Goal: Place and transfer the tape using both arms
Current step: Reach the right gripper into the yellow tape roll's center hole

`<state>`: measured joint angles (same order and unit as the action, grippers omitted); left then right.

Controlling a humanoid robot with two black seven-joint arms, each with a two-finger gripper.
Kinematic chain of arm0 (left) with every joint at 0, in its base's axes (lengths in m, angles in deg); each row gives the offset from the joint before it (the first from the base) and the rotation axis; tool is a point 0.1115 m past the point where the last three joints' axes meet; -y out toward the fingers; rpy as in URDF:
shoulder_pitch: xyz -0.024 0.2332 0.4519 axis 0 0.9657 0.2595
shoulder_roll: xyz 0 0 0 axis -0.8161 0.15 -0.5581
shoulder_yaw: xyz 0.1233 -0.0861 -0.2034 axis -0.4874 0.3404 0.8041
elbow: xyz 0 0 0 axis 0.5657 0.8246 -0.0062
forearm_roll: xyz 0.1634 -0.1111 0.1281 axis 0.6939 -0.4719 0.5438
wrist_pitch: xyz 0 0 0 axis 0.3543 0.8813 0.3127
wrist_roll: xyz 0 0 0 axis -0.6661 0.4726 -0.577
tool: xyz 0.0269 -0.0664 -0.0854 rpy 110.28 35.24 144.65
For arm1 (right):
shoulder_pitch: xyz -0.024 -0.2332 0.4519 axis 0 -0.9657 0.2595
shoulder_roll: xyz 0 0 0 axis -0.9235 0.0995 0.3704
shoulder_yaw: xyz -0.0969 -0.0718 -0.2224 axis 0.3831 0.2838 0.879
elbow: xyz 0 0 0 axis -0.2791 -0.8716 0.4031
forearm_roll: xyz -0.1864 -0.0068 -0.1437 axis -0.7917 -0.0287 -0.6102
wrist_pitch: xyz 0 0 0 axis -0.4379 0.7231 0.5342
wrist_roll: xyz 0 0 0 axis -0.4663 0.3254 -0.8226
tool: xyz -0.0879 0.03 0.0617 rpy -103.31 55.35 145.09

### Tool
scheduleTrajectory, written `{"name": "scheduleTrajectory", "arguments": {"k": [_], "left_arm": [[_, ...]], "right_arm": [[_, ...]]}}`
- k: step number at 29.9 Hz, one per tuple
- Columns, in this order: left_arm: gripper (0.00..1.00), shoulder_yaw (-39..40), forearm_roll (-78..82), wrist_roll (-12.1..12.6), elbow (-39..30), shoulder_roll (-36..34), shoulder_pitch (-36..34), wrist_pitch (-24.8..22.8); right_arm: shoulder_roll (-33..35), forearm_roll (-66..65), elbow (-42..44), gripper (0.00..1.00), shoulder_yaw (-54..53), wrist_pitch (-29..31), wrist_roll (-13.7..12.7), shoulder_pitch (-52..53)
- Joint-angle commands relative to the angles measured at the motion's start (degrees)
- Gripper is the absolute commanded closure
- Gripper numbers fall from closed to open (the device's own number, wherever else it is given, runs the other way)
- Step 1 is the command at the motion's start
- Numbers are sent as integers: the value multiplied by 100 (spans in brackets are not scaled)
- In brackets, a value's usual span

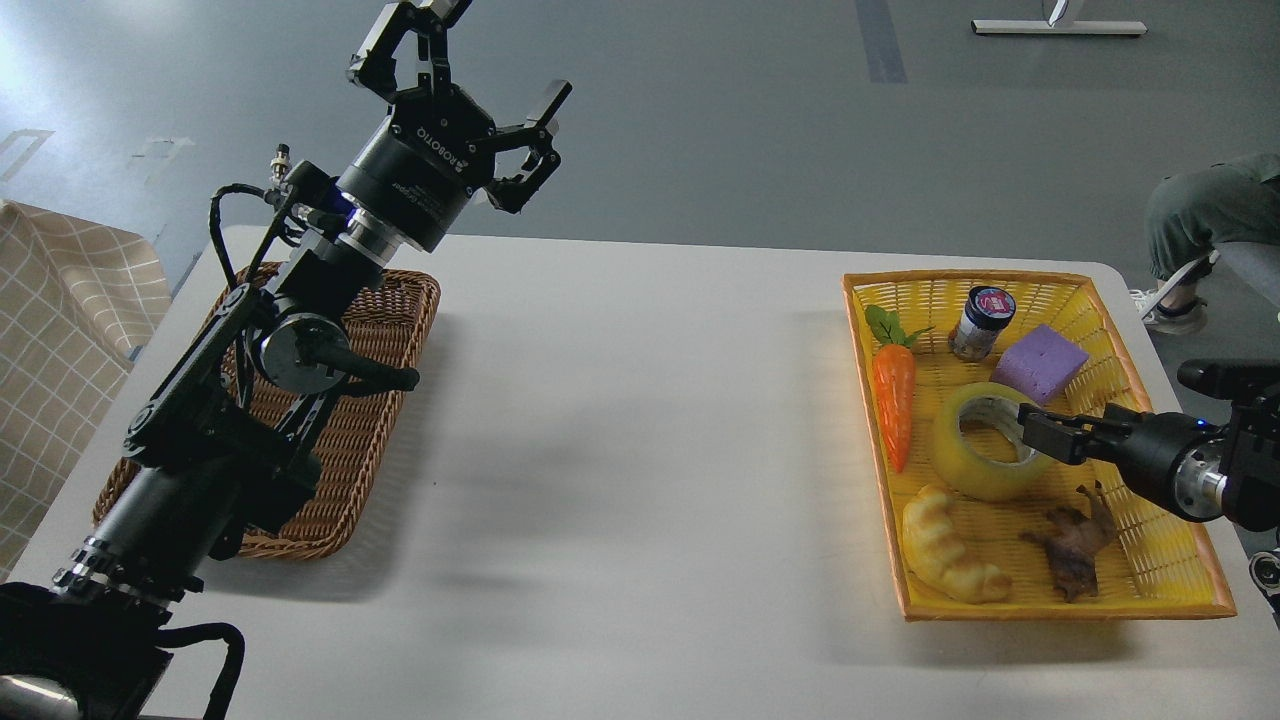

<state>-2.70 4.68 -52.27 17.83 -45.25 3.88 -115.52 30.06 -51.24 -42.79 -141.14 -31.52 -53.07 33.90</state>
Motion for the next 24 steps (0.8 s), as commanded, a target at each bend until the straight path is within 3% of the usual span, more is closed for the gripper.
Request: {"name": "scheduleTrajectory", "arguments": {"k": [1,9,13,19,24], "left_arm": [[2,10,0,-1,0,9,13,0],[2,195,0,-19,-18,35,22,0],[2,195,0,-379,-18,18,57,0],[2,186,9,-397,-18,18,57,0],[2,194,9,-397,-18,18,57,0]], "right_arm": [[-123,-32,54,4,-5,0,-26,8],[-316,-78,124,6,-5,0,-35,34],[-378,-78,186,6,-14,0,-35,34],[-387,-78,300,8,-23,0,-97,52],[-378,-78,309,18,-14,0,-106,52]]}}
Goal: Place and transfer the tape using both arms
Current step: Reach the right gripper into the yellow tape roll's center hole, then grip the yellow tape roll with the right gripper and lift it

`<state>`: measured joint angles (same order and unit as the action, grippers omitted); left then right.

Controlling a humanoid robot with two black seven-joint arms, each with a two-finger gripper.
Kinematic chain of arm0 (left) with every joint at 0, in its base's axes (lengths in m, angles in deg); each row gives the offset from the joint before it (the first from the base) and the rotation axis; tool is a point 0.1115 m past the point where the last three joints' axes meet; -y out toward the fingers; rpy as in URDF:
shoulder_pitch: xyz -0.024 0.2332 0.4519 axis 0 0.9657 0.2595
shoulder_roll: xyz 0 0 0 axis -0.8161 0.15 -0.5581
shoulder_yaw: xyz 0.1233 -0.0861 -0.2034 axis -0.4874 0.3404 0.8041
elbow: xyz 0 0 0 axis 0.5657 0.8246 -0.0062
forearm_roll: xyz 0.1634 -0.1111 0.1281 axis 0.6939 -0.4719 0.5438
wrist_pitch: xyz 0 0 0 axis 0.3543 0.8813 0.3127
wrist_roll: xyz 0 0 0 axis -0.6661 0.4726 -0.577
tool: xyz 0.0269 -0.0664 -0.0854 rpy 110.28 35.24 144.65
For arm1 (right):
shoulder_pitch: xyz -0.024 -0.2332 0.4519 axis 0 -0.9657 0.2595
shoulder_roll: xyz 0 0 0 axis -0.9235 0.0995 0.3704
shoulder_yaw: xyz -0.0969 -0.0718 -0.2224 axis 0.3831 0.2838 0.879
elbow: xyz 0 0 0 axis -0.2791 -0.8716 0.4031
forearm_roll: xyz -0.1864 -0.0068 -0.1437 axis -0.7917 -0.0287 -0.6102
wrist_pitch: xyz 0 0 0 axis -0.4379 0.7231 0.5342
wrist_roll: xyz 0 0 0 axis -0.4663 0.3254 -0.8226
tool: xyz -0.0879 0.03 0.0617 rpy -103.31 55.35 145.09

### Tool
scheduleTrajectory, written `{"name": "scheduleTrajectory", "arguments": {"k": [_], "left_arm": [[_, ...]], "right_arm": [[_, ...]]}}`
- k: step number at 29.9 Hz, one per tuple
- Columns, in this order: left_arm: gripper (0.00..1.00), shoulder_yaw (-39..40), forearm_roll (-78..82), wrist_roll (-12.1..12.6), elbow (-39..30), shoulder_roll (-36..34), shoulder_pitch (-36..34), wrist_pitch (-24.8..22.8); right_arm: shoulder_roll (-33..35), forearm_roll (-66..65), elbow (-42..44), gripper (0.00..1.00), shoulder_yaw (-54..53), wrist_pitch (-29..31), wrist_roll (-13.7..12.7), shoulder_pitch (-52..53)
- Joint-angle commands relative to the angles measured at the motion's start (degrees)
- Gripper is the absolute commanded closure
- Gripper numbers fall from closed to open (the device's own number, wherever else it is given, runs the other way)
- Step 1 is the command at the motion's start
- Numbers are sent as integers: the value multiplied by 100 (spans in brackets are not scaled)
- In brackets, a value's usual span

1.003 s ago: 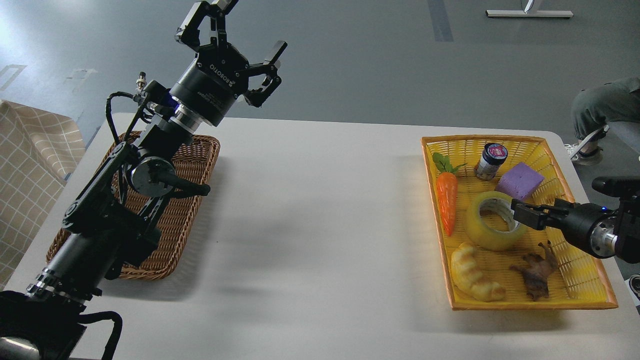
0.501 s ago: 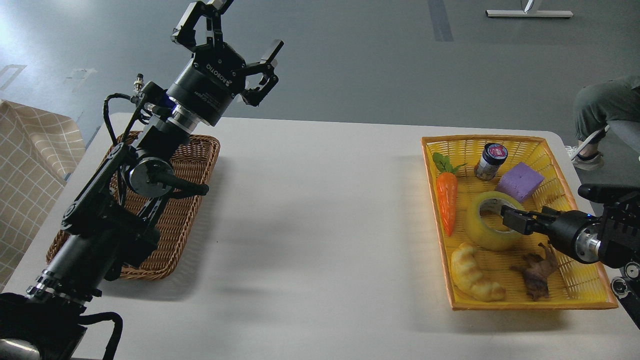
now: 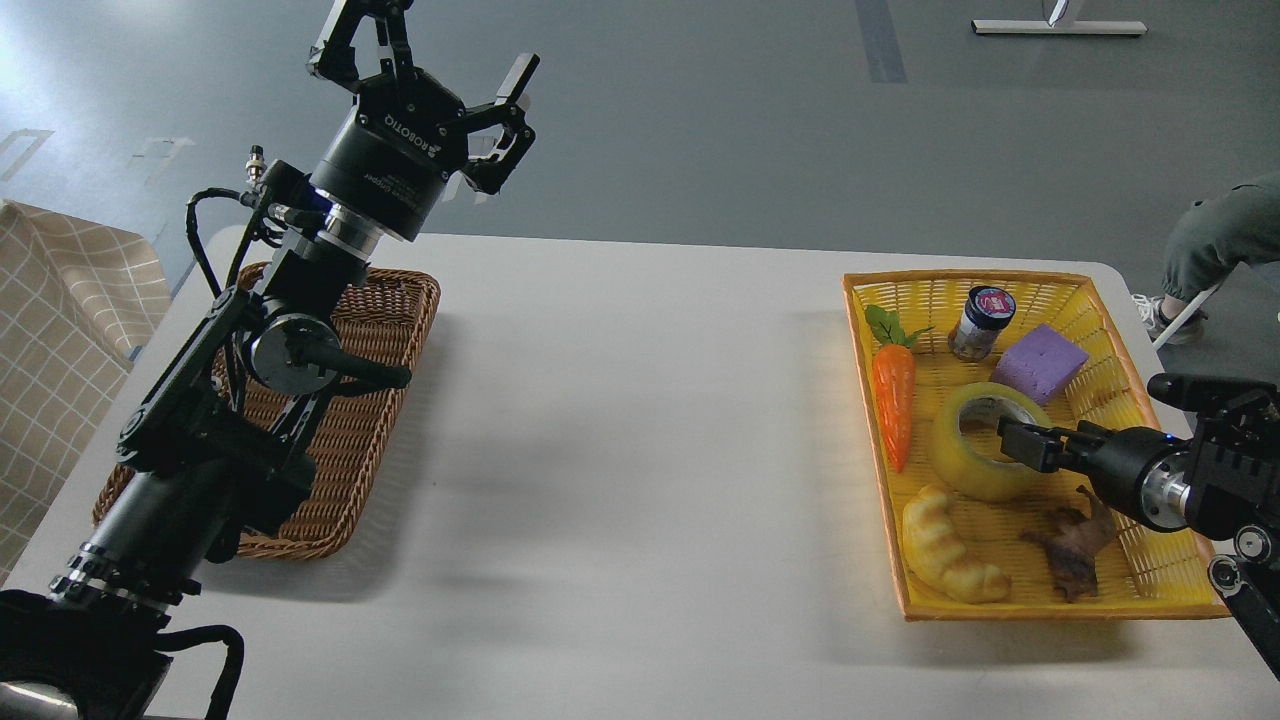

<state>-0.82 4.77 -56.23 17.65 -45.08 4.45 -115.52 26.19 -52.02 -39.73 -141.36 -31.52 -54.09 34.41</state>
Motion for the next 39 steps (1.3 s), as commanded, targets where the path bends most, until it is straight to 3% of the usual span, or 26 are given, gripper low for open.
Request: {"name": "scheduleTrajectory", "arguments": {"k": [1,5,6,11,18,25,39], "left_arm": [[2,7,0,-1,0,9,0,0],[2,7,0,-10,0,9,0,0],[2,15,-9,-27,0,9,0,0],[2,15,-9,-194,-9,-9,-8,0],[2,15,-9,-194,-9,-9,-8,0],[2,15,-9,-194,-9,-26,-8,0],[2,24,-9,-203,-9,-17,-8,0]], "right_arm": [[9,0,3,20,8,0,-3,0],[0,0,3,33,8,0,-38,-8],[0,0,3,41,8,0,-91,-8],[-9,0,3,42,17,0,-214,-8],[-9,0,3,43,26,0,-223,-8],[-35,0,3,62,52,0,-214,-8],[-114,0,-6,66,52,0,-188,0]]}}
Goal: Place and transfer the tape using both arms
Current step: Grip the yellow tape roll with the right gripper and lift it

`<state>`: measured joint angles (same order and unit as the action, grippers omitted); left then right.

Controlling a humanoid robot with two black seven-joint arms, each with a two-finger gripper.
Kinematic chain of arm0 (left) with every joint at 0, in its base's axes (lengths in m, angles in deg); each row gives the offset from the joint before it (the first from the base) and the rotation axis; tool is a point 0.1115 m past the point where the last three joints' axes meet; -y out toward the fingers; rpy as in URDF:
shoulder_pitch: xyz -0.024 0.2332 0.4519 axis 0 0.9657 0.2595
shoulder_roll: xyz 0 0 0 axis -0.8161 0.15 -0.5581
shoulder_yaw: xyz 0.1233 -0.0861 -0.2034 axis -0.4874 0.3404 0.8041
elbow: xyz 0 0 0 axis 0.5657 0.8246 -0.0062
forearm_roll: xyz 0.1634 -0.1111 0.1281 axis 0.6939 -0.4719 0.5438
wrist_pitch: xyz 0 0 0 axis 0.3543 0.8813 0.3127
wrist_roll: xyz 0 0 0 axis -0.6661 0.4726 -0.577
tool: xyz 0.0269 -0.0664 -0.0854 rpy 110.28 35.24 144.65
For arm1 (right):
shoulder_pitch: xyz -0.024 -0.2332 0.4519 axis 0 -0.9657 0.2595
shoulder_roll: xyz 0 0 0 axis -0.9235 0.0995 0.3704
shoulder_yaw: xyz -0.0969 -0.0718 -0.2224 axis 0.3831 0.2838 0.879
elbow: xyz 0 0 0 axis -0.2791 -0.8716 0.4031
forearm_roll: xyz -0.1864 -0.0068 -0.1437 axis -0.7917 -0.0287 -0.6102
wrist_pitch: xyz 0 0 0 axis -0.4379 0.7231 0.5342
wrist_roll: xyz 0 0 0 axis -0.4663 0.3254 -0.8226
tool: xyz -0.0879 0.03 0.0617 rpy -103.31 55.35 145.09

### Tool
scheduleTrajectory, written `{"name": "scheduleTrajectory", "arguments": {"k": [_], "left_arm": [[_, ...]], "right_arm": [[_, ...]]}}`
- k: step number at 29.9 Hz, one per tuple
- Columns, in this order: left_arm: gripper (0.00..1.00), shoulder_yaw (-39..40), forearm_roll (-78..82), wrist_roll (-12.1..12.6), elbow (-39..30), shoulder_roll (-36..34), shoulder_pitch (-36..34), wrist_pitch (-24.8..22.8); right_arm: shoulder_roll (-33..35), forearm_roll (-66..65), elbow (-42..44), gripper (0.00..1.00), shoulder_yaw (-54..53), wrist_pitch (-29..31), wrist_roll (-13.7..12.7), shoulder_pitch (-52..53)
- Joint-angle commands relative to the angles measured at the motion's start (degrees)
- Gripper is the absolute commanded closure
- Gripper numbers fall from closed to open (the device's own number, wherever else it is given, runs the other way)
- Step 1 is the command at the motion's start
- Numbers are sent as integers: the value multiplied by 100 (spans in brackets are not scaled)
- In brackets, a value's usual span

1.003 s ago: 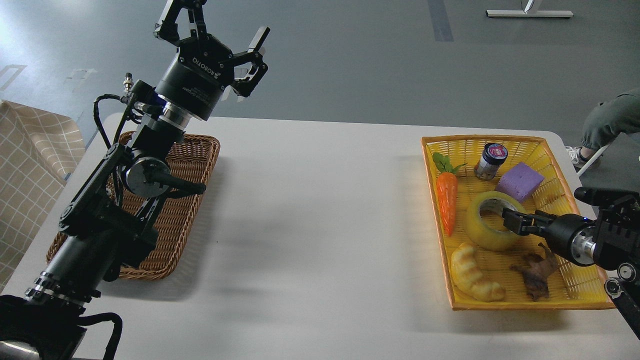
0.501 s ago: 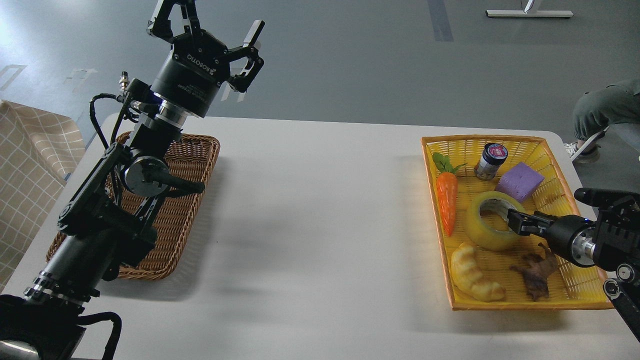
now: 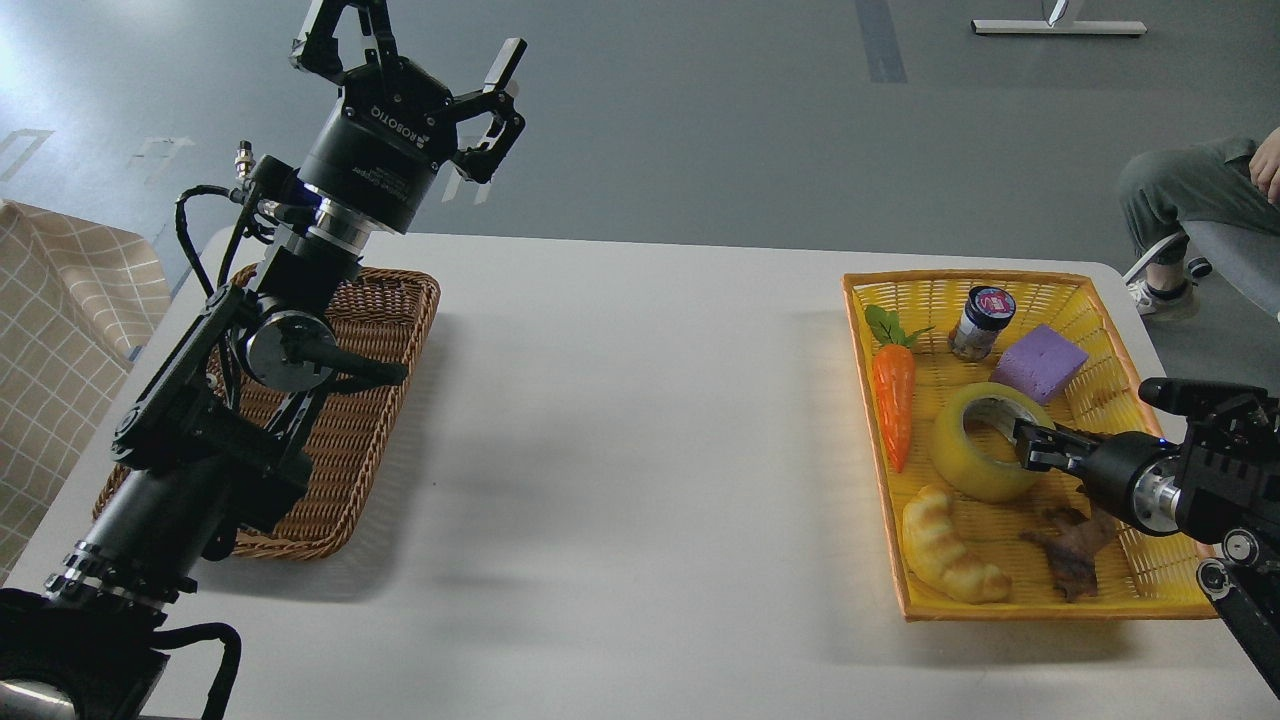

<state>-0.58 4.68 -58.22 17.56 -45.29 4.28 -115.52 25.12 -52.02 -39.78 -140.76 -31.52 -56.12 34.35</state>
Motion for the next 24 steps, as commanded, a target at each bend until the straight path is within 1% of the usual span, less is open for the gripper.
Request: {"name": "scheduleTrajectory", "arguments": {"k": [1,3,5,6,8,9,21,24], "left_arm": [[2,0,1,-4,0,-5,8,0],[2,0,1,-4,0,-13,8,0],[2,0,1,-4,0,-13,8,0],[2,0,1,-4,0,-13,8,0],[2,0,1,-4,0,-22,8,0],[2,0,1,-4,0,-31,8,0],[2,-9,1,-13,0,-40,8,0],[2,-9,1,-13,0,-31,17,0]], "right_arm": [[-24,0,0,67,-8,0,23,-2],[-51,0,0,72,-8,0,32,-10],[-77,0,0,73,-26,0,32,-2],[-77,0,0,79,-26,0,41,-2],[-77,0,0,80,-26,0,50,-2],[-77,0,-9,83,-26,0,50,-2],[2,0,-150,82,-105,0,94,-2],[353,212,-571,82,-333,0,181,-19]]}}
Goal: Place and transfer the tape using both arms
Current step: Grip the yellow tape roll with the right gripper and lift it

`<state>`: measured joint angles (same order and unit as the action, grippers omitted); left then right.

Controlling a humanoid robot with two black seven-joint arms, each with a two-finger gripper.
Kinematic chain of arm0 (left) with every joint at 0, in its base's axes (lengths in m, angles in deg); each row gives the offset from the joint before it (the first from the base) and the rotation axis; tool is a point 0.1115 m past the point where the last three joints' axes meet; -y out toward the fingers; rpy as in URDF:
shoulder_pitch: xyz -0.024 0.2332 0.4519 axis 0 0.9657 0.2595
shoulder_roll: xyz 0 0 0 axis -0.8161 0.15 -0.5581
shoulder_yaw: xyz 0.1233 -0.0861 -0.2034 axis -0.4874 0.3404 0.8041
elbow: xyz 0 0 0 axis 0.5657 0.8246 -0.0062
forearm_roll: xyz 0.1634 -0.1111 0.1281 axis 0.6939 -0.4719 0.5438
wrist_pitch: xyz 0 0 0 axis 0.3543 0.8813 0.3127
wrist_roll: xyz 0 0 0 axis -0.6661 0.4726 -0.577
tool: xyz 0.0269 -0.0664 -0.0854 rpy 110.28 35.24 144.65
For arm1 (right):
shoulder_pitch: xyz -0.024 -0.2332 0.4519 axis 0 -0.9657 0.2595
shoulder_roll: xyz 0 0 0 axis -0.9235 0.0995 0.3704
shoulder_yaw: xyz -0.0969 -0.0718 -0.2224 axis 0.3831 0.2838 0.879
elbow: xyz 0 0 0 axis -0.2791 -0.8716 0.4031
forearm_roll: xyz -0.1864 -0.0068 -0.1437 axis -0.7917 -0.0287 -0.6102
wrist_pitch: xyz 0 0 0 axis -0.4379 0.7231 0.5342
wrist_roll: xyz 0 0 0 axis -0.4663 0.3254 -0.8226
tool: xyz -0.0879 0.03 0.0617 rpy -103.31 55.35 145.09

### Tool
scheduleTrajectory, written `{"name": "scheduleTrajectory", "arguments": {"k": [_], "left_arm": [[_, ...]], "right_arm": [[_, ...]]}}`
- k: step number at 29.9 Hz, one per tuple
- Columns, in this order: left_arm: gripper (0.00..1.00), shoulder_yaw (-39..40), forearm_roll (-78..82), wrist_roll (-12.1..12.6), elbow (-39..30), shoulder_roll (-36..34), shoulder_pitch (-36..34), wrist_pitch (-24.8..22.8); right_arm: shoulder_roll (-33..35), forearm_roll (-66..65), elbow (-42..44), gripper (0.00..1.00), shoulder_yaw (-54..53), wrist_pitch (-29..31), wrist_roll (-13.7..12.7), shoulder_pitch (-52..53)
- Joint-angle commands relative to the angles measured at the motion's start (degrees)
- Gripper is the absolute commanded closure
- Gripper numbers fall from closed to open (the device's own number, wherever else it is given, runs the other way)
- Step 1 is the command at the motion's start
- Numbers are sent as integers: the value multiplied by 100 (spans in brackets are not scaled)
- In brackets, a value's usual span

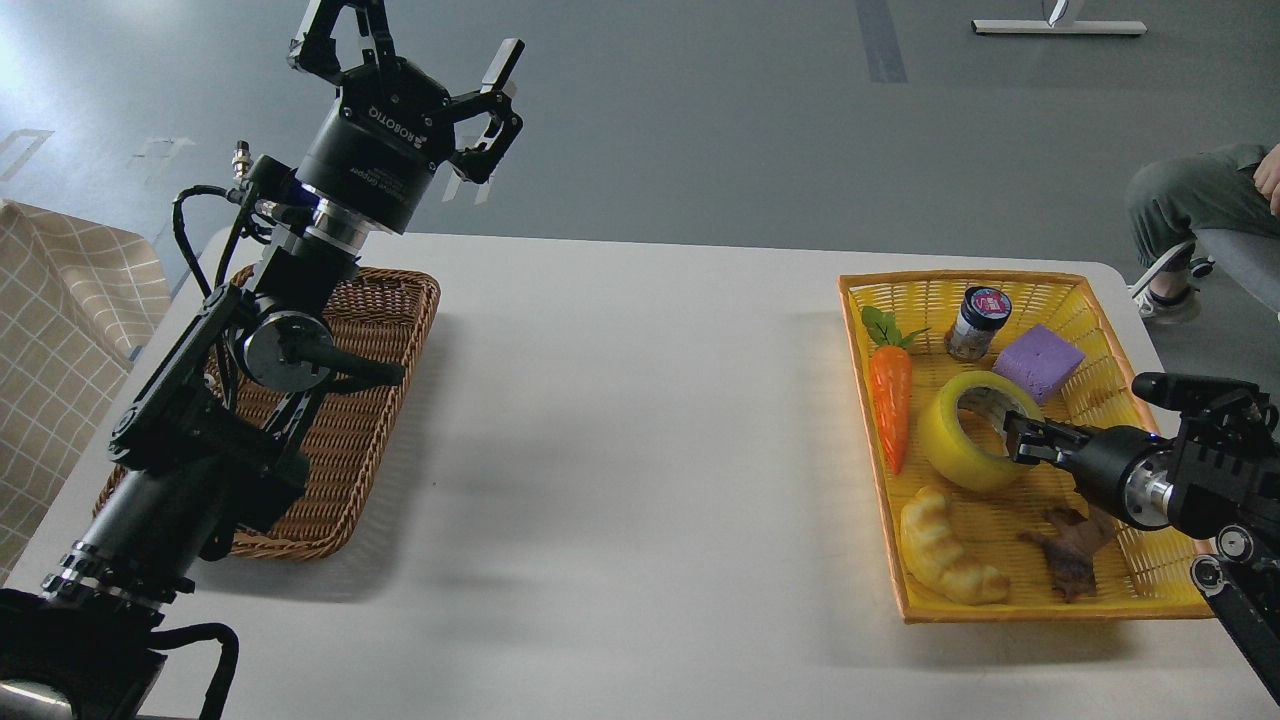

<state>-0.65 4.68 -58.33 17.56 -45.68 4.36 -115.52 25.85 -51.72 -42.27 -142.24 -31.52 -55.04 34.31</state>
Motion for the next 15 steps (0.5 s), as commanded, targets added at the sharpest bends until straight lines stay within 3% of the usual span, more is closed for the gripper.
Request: {"name": "scheduleTrajectory", "arguments": {"k": [1,7,15], "left_arm": [[2,-2,9,-2,0,8,18,0],[2,-2,9,-2,0,16,9,0],[2,-20,17,7,0,78,35,0]], "right_arm": [[436,358,-514,82,-307,0,108,-16],[956,772,-1375,82,-440,0,91,230],[606,720,-1606,82,-300,0,-23,1407]]}}
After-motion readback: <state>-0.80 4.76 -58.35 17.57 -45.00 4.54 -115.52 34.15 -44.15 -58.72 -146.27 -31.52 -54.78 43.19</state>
